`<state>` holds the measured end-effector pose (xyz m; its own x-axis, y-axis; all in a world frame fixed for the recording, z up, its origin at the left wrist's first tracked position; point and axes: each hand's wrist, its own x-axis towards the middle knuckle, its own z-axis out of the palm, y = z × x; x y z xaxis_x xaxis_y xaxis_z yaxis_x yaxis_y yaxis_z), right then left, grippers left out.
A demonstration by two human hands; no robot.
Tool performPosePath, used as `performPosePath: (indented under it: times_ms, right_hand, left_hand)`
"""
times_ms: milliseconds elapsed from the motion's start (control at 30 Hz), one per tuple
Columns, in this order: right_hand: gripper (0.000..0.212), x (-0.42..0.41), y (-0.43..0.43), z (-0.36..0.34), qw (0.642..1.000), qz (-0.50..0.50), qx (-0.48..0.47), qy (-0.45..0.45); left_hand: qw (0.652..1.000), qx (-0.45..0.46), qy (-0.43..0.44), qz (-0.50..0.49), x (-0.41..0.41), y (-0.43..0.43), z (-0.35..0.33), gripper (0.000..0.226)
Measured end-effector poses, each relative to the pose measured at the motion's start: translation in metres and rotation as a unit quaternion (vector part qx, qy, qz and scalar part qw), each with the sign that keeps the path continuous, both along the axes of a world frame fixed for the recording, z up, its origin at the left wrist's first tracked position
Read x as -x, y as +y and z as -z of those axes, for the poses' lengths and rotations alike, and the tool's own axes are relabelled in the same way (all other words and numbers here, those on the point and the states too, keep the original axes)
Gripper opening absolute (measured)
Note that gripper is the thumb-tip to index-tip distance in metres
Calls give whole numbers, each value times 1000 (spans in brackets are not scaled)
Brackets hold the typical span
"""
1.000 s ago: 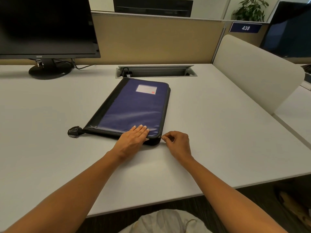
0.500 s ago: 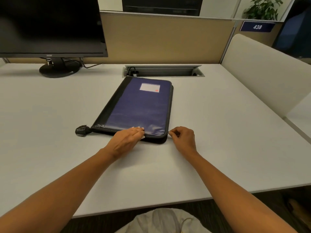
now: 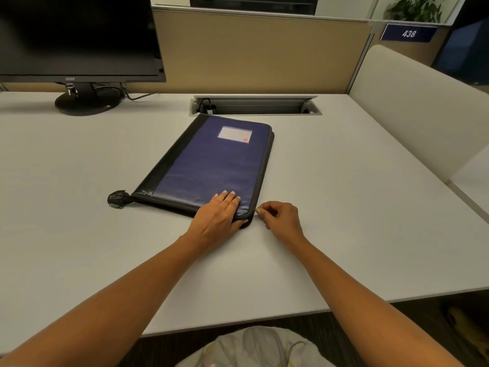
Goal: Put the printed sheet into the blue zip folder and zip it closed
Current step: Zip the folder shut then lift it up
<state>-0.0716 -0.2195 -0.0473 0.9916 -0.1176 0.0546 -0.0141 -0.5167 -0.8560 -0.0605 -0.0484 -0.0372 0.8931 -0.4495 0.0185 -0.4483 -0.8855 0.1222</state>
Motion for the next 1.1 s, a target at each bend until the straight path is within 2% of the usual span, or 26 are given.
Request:
performPosePath:
  times_ms: [300,433,733,800,867,900,1100]
  right_hand:
    - [13,5,9,1,999,-41,-14,2]
    - [12,13,25,2,996,-85,-10,-19]
    - [10,14,34,-3,990,-72,53,-105]
    - [10,12,35,-3,990,-58,59,-115]
    - [11,9,35,-3,990,-44,61,-118]
    - [11,8,35,-4,990,-43,61,-119]
    - [13,3,44,-4,989,-46,68,-120]
  left_hand:
    - [1000,-22,5,-7,4,4,6,63]
    - [999,-43,2,2,4,13,4,60]
    - [998,-59,4,8,8,25,-6,54]
    - [999,-52,5,5,9,29,-10,63]
    - [999,-33,5,11,12,33,-13,89]
    - [1000,-23,2,12,13,36,-13,95]
    - [1000,-17,-8,24,12,55,-7,105]
